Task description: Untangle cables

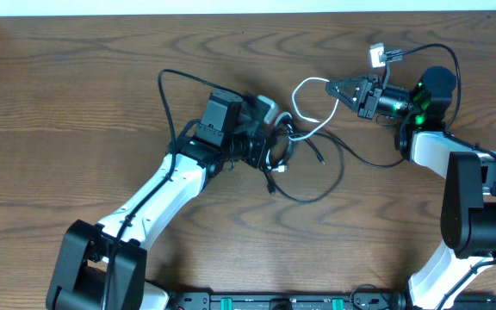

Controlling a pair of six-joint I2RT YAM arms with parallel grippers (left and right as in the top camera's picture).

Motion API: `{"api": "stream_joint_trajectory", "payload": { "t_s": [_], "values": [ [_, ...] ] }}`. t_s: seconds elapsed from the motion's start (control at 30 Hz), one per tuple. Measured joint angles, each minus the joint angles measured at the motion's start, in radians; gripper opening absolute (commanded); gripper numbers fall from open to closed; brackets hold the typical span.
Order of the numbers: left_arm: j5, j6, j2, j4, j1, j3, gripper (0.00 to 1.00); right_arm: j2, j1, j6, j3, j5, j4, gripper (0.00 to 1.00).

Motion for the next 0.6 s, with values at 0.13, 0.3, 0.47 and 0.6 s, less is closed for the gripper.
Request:
{"api": "stream_joint_trajectory", "payload": {
  "t_s": [0.13,0.3,0.47,0.6],
  "values": [
    [-0.09,-0.203,0.0,0.061,0.0,0.0,0.08,0.0,0.0,-0.001,0.0,-0.007,-0.029,0.02],
    [-0.146,-0.415,0.0,0.167,0.0,0.0,0.08,0.0,0.006,-0.01,0.0,-0.008,-0.132,0.01],
    [-0.252,-0.58,0.0,0.193,0.0,0.0,0.08,0.0,0.043,-0.017,0.0,-0.009,-0.185,0.01],
    [-0.293,-0.605,0.0,0.202,0.0,0.0,0.08,0.0,0.095,-0.021,0.0,-0.008,-0.261,0.01]
  ]
}}
